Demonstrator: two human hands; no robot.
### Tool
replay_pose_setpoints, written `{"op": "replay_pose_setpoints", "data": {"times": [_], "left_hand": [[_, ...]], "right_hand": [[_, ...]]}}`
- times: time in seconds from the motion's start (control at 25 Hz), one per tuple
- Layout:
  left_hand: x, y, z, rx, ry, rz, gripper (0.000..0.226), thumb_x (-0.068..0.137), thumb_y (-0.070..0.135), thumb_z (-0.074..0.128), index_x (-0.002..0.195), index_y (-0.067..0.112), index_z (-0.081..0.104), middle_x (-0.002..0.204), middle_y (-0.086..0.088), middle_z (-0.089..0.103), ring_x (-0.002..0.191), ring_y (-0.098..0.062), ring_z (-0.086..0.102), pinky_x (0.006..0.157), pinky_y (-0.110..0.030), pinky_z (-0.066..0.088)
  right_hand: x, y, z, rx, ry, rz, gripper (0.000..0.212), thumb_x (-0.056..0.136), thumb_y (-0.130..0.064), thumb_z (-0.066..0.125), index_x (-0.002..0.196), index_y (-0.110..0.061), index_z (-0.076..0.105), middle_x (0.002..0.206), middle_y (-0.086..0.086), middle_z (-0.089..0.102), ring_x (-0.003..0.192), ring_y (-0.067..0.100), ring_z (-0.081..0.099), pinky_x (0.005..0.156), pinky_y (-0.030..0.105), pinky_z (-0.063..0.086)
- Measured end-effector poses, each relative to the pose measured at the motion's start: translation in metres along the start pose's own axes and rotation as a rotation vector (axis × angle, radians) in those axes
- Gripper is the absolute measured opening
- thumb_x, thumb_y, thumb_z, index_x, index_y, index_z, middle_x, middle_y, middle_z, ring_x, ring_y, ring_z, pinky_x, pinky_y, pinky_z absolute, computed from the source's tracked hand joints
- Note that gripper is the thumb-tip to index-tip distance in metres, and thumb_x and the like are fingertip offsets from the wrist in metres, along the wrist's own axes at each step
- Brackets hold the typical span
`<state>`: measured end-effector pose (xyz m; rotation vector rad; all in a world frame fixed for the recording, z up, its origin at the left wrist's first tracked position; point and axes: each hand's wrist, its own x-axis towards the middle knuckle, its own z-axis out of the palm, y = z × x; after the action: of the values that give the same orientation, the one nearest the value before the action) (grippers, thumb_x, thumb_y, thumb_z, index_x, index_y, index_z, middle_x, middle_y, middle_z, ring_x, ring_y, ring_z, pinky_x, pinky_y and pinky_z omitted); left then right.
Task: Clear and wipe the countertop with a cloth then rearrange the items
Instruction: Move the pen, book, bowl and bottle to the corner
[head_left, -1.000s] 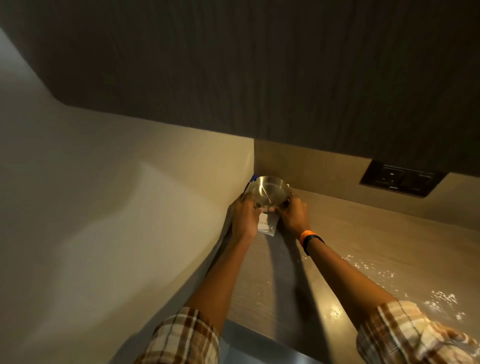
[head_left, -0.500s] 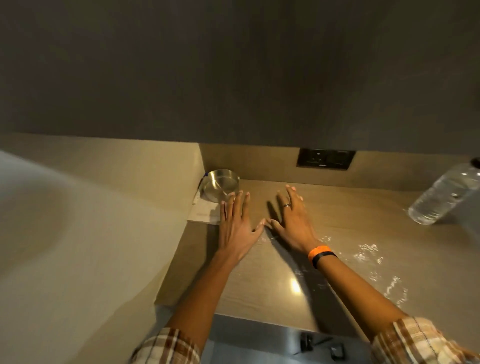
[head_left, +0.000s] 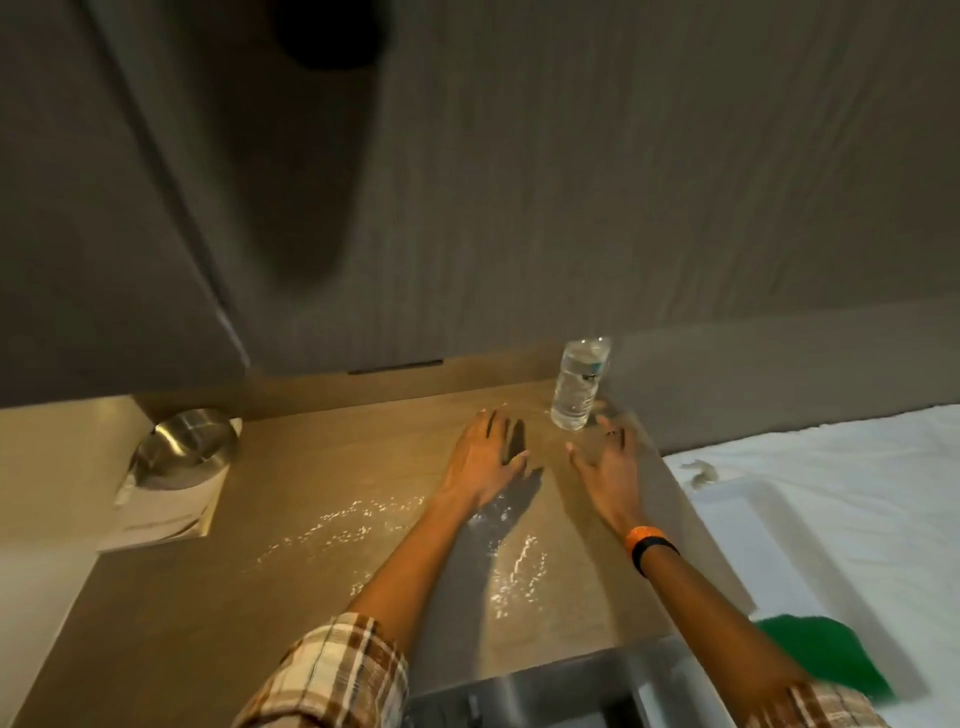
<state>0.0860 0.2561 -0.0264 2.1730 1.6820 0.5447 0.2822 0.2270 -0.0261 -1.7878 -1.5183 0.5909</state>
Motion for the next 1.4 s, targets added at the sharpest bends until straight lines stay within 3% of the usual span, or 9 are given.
{"op": "replay_pose_setpoints", "data": {"times": [0.16,0.36,0.52,0.68,0.84,1.0,1.12,1.28,1.4], "left_hand": [[0.051,0.047,0.007,-0.296,-0.05,-0.061,0.08,0.091,0.03,0.069,0.153,0.007,0.024,0.153,-0.016,0.042,0.138,-0.035,0.044,0.109,-0.039,0.039],[0.095,0.07,0.004,-0.425,0.051,-0.086,0.05,0.081,0.005,0.076,0.127,0.003,0.057,0.128,-0.018,0.066,0.12,-0.036,0.062,0.097,-0.044,0.053],[0.082,0.057,-0.002,-0.456,0.104,-0.142,0.033,0.083,0.002,0.068,0.115,-0.002,0.06,0.118,-0.021,0.067,0.11,-0.036,0.065,0.089,-0.047,0.056],[0.027,0.018,-0.05,-0.495,0.215,-0.176,0.036,0.08,0.008,0.078,0.113,0.001,0.065,0.11,-0.016,0.072,0.096,-0.019,0.066,0.078,-0.029,0.055],[-0.037,-0.05,-0.11,-0.488,0.272,-0.265,0.052,0.071,0.008,0.085,0.119,0.007,0.068,0.111,-0.012,0.075,0.103,-0.018,0.07,0.089,-0.03,0.057],[-0.094,-0.129,-0.166,-0.376,0.327,-0.399,0.053,0.068,0.012,0.088,0.117,0.006,0.068,0.111,-0.012,0.075,0.101,-0.021,0.071,0.087,-0.033,0.058],[-0.122,-0.192,-0.193,-0.326,0.342,-0.478,0.043,0.076,0.007,0.082,0.115,0.003,0.066,0.108,-0.013,0.074,0.083,-0.008,0.066,0.066,-0.012,0.052],[-0.124,-0.214,-0.195,-0.289,0.337,-0.536,0.031,0.086,0.006,0.073,0.114,0.003,0.063,0.091,-0.008,0.068,0.068,-0.005,0.056,0.057,-0.012,0.042],[-0.113,-0.236,-0.204,-0.279,0.405,-0.538,0.035,0.083,0.007,0.076,0.116,0.002,0.064,0.106,-0.015,0.072,0.096,-0.025,0.067,0.074,-0.024,0.048]], "right_hand": [[0.057,-0.004,-0.033,0.182,-0.02,-0.049,0.065,0.086,-0.023,0.072,0.143,-0.016,0.04,0.135,0.001,0.054,0.124,0.022,0.055,0.1,0.025,0.045],[0.093,-0.017,-0.03,0.208,-0.098,-0.06,0.045,0.088,-0.007,0.068,0.131,-0.011,0.054,0.118,0.007,0.067,0.112,0.024,0.064,0.078,0.013,0.044],[0.081,-0.028,-0.02,0.22,-0.095,-0.131,0.039,0.086,-0.006,0.07,0.123,-0.011,0.062,0.113,0.008,0.073,0.103,0.021,0.068,0.09,0.032,0.054],[0.057,-0.068,0.011,0.253,-0.259,-0.215,0.039,0.082,-0.001,0.072,0.119,-0.011,0.063,0.113,0.012,0.073,0.1,0.022,0.07,0.091,0.043,0.056],[0.016,-0.142,0.068,0.289,-0.417,-0.307,0.049,0.079,0.004,0.074,0.124,-0.012,0.061,0.114,0.001,0.07,0.102,0.013,0.068,0.078,0.011,0.049],[-0.03,-0.22,0.137,0.343,-0.532,-0.363,0.057,0.077,0.006,0.076,0.13,-0.007,0.059,0.118,0.001,0.067,0.11,0.013,0.064,0.093,0.021,0.051],[-0.059,-0.265,0.193,0.338,-0.56,-0.379,0.054,0.078,0.004,0.076,0.129,-0.006,0.059,0.12,0.003,0.066,0.11,0.011,0.061,0.081,0.005,0.049],[-0.063,-0.279,0.225,0.35,-0.551,-0.283,0.056,0.082,0.005,0.073,0.134,-0.003,0.054,0.13,0.013,0.065,0.12,0.023,0.061,0.098,0.027,0.051],[-0.056,-0.296,0.255,0.321,-0.487,-0.239,0.056,0.084,0.004,0.072,0.136,-0.005,0.052,0.131,0.014,0.064,0.123,0.024,0.06,0.102,0.032,0.049]]}}
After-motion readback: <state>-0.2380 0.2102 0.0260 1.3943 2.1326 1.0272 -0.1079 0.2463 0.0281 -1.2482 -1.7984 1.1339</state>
